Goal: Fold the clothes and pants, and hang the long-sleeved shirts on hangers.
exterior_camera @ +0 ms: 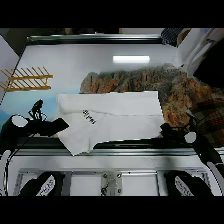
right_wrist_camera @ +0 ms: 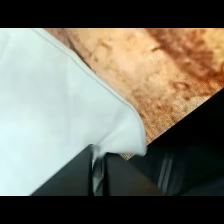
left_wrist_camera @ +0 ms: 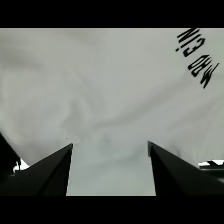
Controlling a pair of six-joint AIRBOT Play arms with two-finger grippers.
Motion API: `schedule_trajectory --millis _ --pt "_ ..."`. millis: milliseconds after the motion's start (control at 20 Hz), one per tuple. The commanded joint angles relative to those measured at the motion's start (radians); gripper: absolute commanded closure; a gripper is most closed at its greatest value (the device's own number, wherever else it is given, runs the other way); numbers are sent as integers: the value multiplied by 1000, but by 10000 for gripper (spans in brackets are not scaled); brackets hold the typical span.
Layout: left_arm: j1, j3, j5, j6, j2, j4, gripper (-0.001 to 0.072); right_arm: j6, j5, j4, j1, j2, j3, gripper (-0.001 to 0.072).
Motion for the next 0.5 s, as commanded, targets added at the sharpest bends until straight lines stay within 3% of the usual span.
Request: schedule_trajectory --millis 0,100,250,450 --pt "2 -11 -64 -169 61 262 206 -47 -28 1 15 -4 1 701" --pt "2 -69 -88 -261 132 377 206 -47 -27 1 15 0 1 702" --pt "2 -189 -58 -277 175 280 206 -47 -27 1 15 1 1 702" --pt "-1 -193 6 -281 55 140 206 -47 -26 1 15 2 1 702"
